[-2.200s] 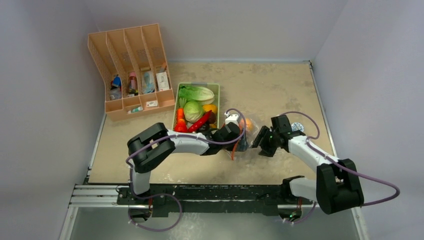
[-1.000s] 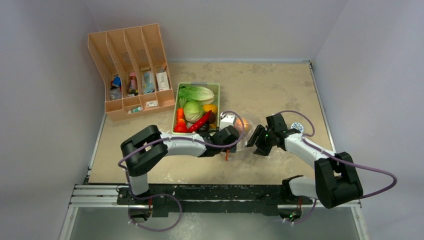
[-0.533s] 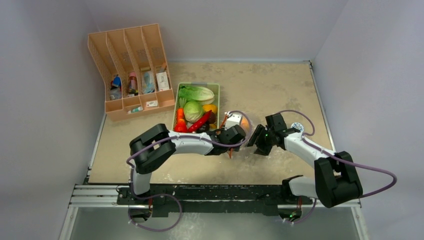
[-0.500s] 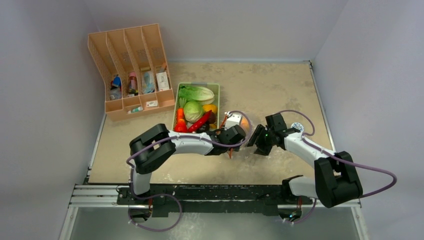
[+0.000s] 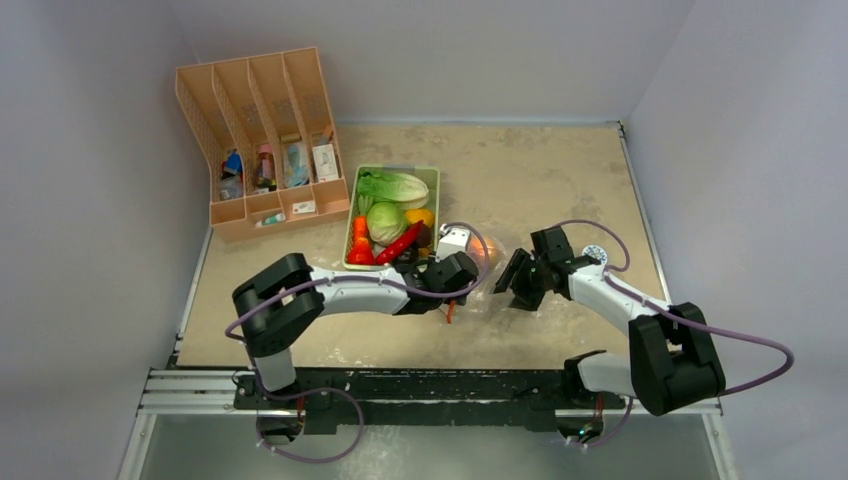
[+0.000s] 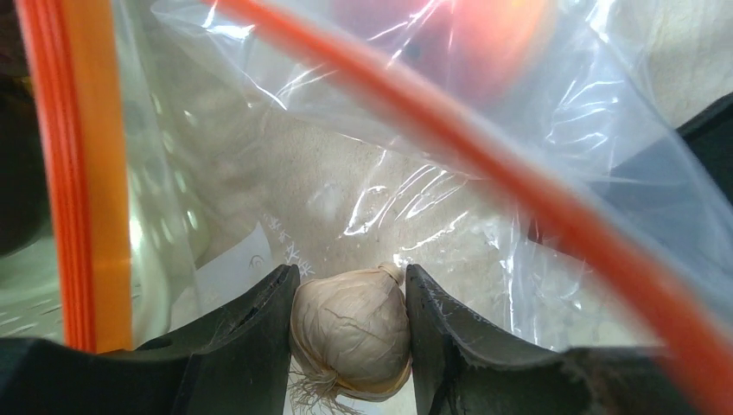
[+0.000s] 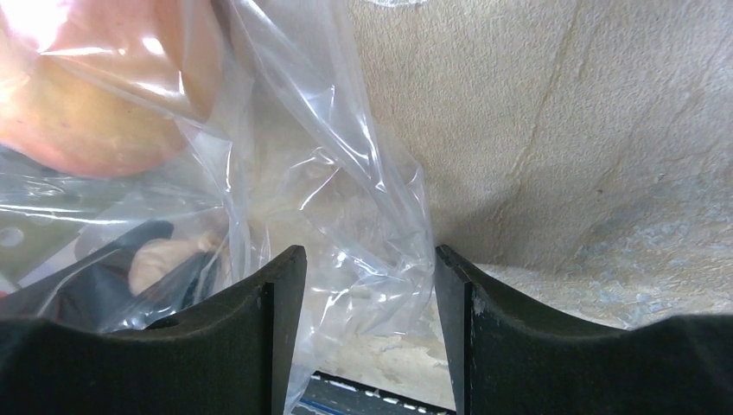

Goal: Open the zip-top bag and remove the fake food
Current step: Pick up the fake vegetable from the zipper food storage bag, then place the fake vegetable in the bin.

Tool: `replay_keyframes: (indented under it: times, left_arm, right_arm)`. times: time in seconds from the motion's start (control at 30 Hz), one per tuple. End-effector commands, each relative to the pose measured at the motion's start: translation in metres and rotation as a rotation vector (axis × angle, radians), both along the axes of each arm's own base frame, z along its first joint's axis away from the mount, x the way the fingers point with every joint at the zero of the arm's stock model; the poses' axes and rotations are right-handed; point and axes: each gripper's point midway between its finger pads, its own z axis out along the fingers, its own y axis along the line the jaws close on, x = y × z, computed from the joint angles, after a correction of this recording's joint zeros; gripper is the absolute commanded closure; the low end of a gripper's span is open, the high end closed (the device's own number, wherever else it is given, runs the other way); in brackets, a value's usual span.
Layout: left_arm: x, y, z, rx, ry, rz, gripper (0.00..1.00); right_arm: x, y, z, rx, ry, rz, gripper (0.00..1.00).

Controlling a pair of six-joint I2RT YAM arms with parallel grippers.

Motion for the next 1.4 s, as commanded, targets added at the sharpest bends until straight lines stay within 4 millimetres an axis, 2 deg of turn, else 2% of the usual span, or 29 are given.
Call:
replay_keyframes:
  times: [0.0, 0.3, 0.5, 0.67, 0.83, 1.0, 1.2, 1.37]
  left_arm:
    - [0.002, -0.012, 0.032, -0.102, -0.046, -0.009, 0.72]
    - [-0.003, -0.017, 0.053, -0.182, -0.048, -0.03, 0.72]
    - [-0.001, -0.01, 0.069, -0.227, -0.07, -0.014, 0.76]
    - [0.006, -0.007, 0.096, -0.329, -0.086, -0.005, 0.77]
    - [0.007, -0.004, 0.111, -0.42, -0.081, -0.002, 0.77]
    - [0.012, 0.009, 0.121, -0.448, -0.091, 0.027, 0.78]
    - [0.032, 0.044, 0.123, -0.375, -0.127, 0.109, 0.78]
    - [0.04, 0.053, 0.144, -0.403, -0.181, 0.133, 0.78]
  right_arm:
    - [-0.007, -0.024, -0.013, -0.134, 0.037, -0.025, 0.4]
    - [-0.012, -0.025, -0.009, -0.133, 0.044, -0.04, 0.4]
    - [-0.012, -0.025, -0.012, -0.131, 0.055, -0.042, 0.4]
    - [-0.01, -0.026, -0.011, -0.138, 0.045, -0.042, 0.4]
    - [-0.01, -0.025, -0.01, -0.137, 0.043, -0.039, 0.4]
    - [-0.013, -0.025, -0.009, -0.125, 0.04, -0.045, 0.4]
    - [-0.018, -0.023, -0.011, -0.105, 0.039, -0.044, 0.39]
    - [-0.017, -0.023, -0.011, -0.111, 0.045, -0.044, 0.39]
